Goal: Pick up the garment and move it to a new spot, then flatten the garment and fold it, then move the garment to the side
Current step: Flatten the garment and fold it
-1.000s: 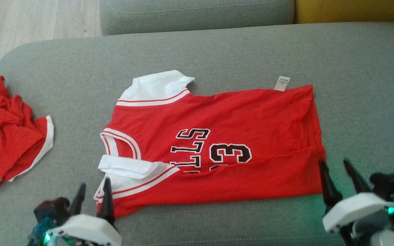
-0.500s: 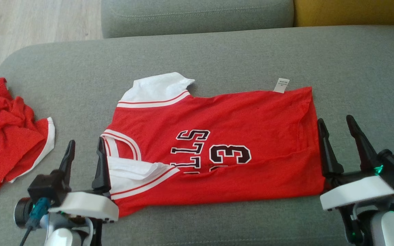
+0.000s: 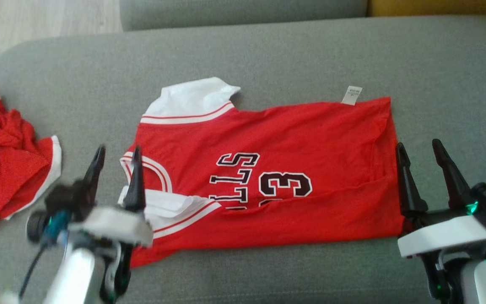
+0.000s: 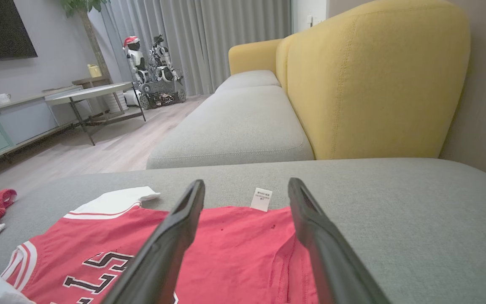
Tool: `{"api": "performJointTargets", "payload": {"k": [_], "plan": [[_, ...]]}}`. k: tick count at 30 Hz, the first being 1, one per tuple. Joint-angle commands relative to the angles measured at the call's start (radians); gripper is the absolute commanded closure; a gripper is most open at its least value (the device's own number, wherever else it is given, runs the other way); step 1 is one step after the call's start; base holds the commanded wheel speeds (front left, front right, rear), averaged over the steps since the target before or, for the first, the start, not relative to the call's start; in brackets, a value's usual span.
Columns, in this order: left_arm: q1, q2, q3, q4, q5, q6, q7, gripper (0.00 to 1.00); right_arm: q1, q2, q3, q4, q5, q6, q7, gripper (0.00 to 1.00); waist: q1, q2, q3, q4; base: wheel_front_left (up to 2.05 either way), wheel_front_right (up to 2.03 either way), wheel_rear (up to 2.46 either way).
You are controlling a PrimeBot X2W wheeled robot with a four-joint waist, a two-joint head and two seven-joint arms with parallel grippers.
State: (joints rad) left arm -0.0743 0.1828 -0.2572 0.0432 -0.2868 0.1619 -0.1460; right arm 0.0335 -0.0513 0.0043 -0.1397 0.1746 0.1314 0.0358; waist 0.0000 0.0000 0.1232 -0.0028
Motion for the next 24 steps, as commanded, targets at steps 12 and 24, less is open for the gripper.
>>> {"api": "performJointTargets", "payload": {"k": [12,24], "plan": [[-0.612,-0.033,-0.019,0.423,-0.056,-0.166,0.046,0.0,-0.136,-0.002,0.055,-0.033,-0.003,-0.001,-0.01,0.0,0.0,0.0,0.228,-0.077,0.0,0.0,0.0],[-0.898,-0.038,-0.041,0.928,-0.056,-0.223,0.078,0.0,-0.189,-0.001,0.087,0.008,0.006,-0.001,-0.018,0.0,0.0,0.0,0.317,-0.134,0.0,0.0,0.0]]}}
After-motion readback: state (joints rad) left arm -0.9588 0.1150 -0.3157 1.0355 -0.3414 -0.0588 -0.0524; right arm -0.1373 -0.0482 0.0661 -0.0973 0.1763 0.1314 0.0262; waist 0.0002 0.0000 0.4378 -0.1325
